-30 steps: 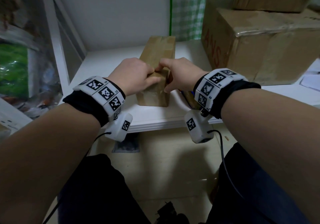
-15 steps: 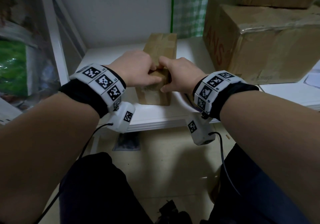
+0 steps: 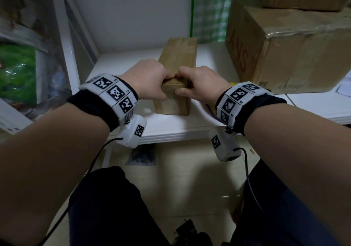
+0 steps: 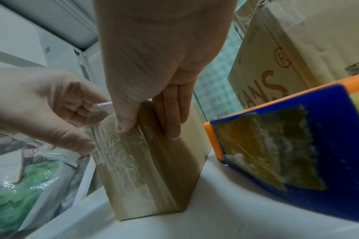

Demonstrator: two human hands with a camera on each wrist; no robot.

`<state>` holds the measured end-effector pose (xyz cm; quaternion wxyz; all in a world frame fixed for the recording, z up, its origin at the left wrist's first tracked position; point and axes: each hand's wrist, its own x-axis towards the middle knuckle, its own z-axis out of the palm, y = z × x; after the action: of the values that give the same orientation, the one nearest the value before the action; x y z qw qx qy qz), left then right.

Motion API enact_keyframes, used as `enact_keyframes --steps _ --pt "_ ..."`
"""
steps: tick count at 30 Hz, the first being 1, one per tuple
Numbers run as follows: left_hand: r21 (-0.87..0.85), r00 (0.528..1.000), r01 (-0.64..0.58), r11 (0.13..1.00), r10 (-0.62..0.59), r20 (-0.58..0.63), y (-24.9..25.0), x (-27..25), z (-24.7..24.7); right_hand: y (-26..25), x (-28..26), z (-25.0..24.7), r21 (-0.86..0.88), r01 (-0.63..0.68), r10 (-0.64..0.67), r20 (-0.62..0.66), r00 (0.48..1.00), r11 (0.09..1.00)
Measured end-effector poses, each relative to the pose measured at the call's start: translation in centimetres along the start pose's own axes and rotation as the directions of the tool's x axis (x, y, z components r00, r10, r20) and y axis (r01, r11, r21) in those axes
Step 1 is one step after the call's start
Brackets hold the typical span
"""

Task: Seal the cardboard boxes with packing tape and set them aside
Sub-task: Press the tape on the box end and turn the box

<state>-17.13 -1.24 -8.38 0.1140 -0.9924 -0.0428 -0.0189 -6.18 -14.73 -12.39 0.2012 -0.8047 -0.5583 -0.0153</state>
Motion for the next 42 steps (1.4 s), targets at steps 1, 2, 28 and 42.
enact_keyframes --steps 1,2,28,42 --pt "-0.003 1.000 0.002 1.000 -0.002 -0.005 0.0 -0.1 0.0 0.0 0.0 0.0 0.000 0.002 -0.002 -0.003 1.000 1.000" --pt "-0.012 1.000 0.006 1.000 -0.006 -0.012 0.0 -0.3 0.1 0.0 0.0 0.0 -0.011 0.005 -0.005 -0.009 1.000 1.000" --pt "-0.204 0.999 0.028 0.979 -0.020 0.037 -0.5 -0.6 0.7 -0.7 -1.3 -0.9 -0.315 0.202 -0.283 -0.238 0.929 0.927" --pt "-0.712 0.947 0.097 0.696 -0.285 -0.149 -2.1 0.6 3.1 1.5 1.3 -0.5 0.212 -0.191 0.185 0.048 0.982 0.958"
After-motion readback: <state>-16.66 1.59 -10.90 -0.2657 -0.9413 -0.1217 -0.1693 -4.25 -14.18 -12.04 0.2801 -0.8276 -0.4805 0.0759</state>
